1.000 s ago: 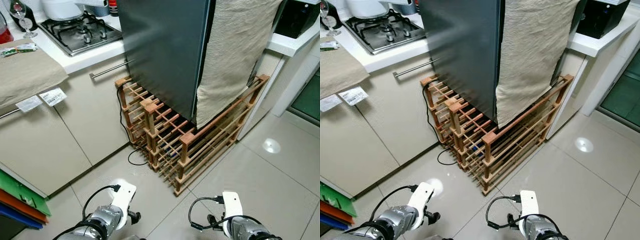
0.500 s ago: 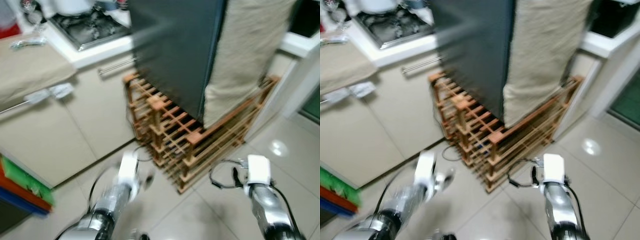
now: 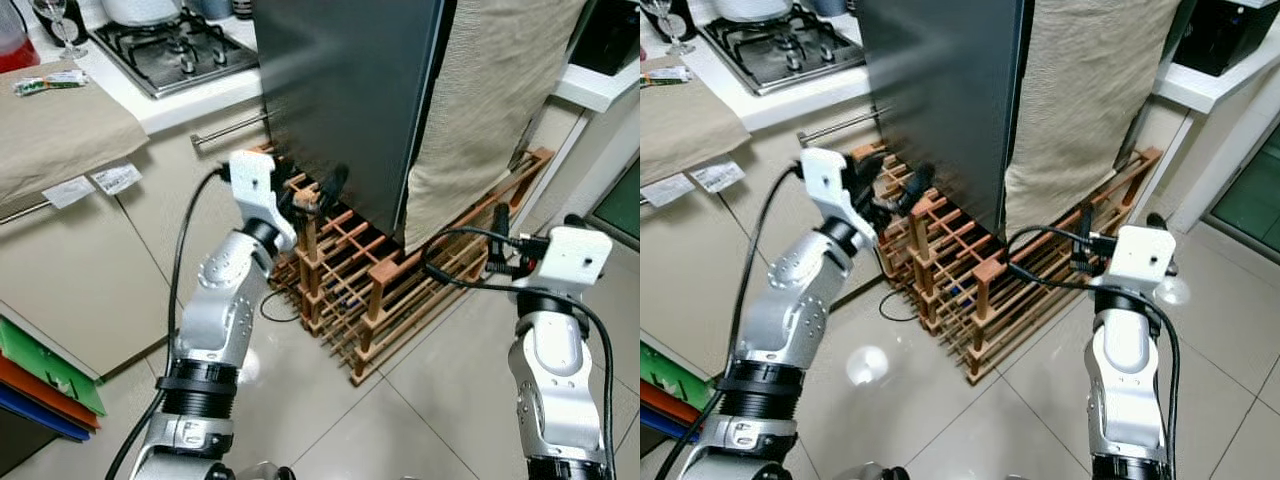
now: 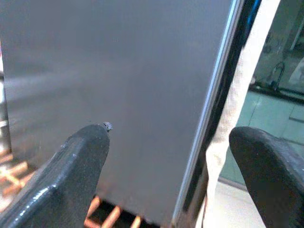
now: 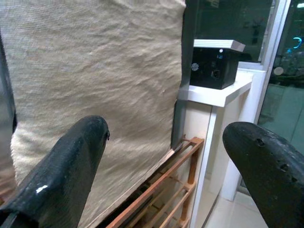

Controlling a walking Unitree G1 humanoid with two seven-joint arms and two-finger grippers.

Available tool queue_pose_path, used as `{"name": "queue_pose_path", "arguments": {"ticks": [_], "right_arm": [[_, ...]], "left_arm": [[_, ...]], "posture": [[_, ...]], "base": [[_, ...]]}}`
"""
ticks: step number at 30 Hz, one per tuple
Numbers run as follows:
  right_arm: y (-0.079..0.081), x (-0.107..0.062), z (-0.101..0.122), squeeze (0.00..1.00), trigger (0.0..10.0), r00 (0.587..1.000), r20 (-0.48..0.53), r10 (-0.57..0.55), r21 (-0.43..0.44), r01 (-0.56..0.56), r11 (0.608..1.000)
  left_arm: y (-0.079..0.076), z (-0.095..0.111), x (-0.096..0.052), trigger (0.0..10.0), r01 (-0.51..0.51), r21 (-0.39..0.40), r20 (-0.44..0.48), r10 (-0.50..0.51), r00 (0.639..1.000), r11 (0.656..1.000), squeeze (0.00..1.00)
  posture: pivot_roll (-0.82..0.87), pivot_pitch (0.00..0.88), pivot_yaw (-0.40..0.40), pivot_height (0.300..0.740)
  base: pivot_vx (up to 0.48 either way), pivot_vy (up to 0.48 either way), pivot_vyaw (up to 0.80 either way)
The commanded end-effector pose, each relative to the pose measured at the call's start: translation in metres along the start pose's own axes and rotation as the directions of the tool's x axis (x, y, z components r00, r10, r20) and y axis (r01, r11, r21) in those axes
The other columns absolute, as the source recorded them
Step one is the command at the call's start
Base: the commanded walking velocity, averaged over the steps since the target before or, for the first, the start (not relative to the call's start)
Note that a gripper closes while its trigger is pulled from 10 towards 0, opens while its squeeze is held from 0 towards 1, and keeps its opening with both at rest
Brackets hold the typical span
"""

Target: Restocking fridge

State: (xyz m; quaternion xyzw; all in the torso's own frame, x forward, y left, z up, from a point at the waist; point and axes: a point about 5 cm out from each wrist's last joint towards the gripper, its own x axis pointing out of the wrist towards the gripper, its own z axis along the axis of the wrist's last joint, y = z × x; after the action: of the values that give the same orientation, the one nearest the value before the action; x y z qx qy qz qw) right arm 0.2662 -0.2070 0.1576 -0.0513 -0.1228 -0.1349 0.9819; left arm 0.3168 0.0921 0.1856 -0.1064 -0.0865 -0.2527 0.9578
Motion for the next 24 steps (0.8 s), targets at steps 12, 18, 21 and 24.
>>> {"name": "queue_pose_path", "arguments": {"ticks": [12, 18, 21, 24], "right_arm": [[0.013, -0.004, 0.005, 0.51, 10.0, 0.998, -0.017, 0.053, -0.009, -0.053, 0.999], [0.023, 0.001, 0.008, 0.51, 10.0, 0.995, -0.023, 0.102, 0.015, -0.101, 0.995], [0.027, 0.005, 0.011, 0.52, 10.0, 0.992, -0.021, 0.124, 0.017, -0.124, 0.992], [0.028, 0.007, 0.011, 0.53, 10.0, 0.991, -0.023, 0.129, 0.02, -0.128, 0.992]], "left_arm": [[-0.007, 0.0, 0.003, 10.0, -0.019, 0.009, -0.046, 0.019, 0.999, 1.0, 0.0], [-0.005, 0.001, 0.009, 10.0, -0.055, 0.033, -0.056, 0.056, 0.997, 0.998, 0.0], [-0.002, 0.0, 0.006, 10.0, -0.09, 0.043, -0.067, 0.093, 0.993, 0.995, 0.0], [-0.002, -0.001, 0.007, 10.0, -0.095, 0.04, -0.069, 0.098, 0.993, 0.995, 0.0]], "posture": [[-0.16, 0.0, 0.052, 0.74], [-0.17, 0.0, 0.064, 0.74], [-0.17, 0.0, 0.064, 0.74], [-0.16, 0.0, 0.063, 0.74]], "base": [[0.1, 0.0, -0.46], [0.456, 0.0, 0.0], [0.449, 0.0, 0.0], [0.439, 0.0, 0.0]]}}
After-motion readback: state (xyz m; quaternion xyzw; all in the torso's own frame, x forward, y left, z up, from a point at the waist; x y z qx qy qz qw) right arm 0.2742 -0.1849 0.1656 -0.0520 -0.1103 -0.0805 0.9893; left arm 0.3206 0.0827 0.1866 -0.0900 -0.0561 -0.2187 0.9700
